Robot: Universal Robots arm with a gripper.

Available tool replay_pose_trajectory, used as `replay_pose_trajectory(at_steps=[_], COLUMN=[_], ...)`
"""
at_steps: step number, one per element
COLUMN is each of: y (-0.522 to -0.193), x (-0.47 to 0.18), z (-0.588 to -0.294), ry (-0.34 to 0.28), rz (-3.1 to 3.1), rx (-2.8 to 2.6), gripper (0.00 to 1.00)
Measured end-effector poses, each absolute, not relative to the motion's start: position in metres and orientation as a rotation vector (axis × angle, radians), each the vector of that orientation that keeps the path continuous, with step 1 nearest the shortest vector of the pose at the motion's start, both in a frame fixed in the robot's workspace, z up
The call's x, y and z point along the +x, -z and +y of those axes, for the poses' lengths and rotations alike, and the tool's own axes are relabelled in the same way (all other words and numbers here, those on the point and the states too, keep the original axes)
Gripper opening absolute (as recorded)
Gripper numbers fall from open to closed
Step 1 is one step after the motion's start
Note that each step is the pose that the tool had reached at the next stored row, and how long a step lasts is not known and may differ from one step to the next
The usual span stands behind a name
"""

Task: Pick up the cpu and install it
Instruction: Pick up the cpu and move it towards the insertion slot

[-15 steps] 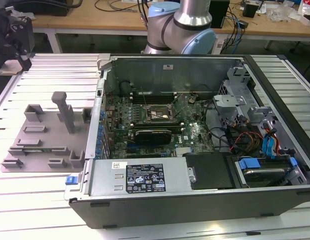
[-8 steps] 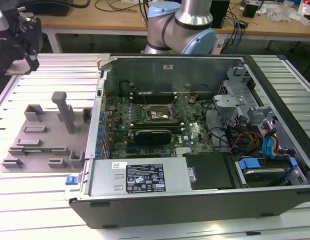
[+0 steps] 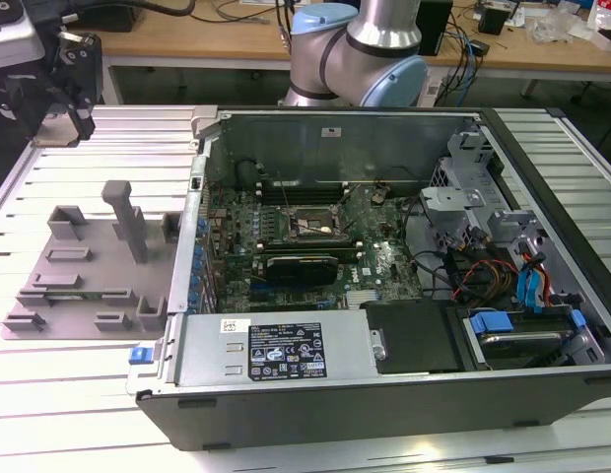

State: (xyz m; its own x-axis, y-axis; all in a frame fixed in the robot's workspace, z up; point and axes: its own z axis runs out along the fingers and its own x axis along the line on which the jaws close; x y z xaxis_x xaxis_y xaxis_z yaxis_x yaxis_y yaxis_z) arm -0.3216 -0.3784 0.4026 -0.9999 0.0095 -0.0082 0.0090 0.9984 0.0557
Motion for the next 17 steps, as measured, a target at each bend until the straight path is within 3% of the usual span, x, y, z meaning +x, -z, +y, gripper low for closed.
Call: replay_pose_trajectory(at_steps=[17], y=[-0.403], x=[-0.271], z=[-0.378], ry=[-0.087], rz=[3.132], rx=[0.017], gripper=[0.55])
